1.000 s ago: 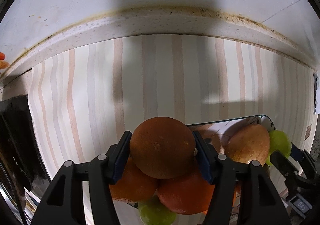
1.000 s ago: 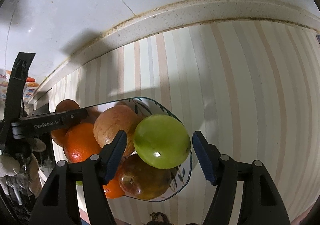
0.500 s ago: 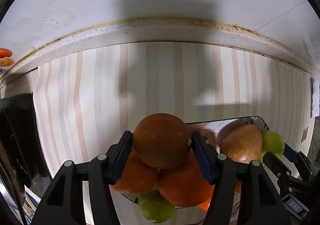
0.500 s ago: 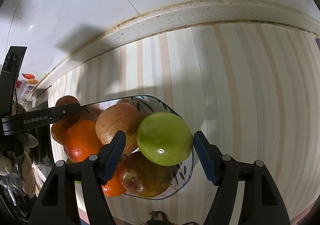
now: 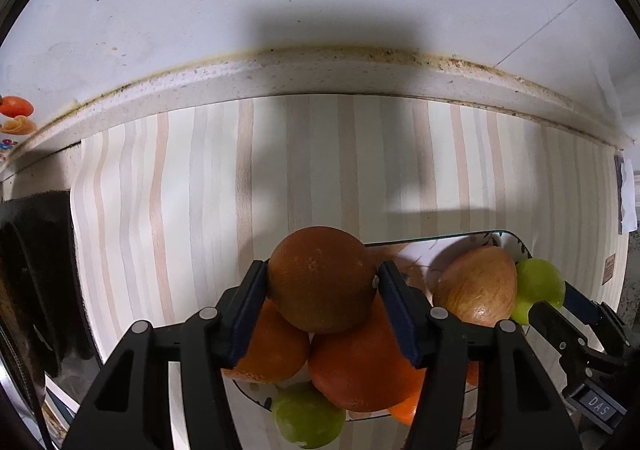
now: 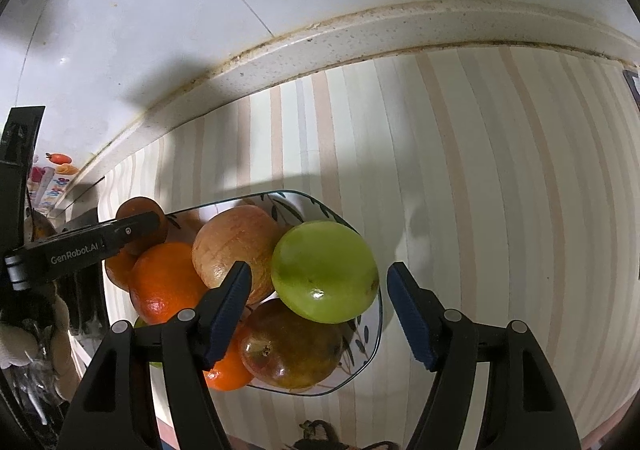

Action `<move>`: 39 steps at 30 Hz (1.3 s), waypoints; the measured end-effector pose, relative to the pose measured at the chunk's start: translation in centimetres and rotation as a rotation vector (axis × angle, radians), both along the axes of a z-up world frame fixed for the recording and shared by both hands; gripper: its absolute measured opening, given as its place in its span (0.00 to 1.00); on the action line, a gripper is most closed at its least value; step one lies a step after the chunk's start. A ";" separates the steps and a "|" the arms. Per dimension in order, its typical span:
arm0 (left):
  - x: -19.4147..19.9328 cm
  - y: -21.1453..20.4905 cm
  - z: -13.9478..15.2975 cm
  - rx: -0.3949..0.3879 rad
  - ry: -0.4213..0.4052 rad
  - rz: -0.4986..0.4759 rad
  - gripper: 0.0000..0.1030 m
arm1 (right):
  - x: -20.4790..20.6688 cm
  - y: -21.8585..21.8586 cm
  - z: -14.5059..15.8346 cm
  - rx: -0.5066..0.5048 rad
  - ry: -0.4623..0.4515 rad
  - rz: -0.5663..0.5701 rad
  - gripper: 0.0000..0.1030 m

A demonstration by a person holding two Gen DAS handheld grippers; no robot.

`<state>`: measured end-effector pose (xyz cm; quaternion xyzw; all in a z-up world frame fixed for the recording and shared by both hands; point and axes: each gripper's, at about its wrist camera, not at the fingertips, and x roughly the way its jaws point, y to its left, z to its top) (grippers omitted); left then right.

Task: Organize fruits
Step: 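Lower both fruits onto the plate and open both tools, then move both tools from the plate toward the cherry tomatoes on the cat mat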

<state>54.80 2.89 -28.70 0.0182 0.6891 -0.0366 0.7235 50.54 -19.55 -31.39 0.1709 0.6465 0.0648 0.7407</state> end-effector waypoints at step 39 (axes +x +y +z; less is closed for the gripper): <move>-10.3 2.3 10.4 -0.021 -0.192 0.088 0.83 | -6.4 2.6 8.4 -0.159 -0.129 0.084 0.94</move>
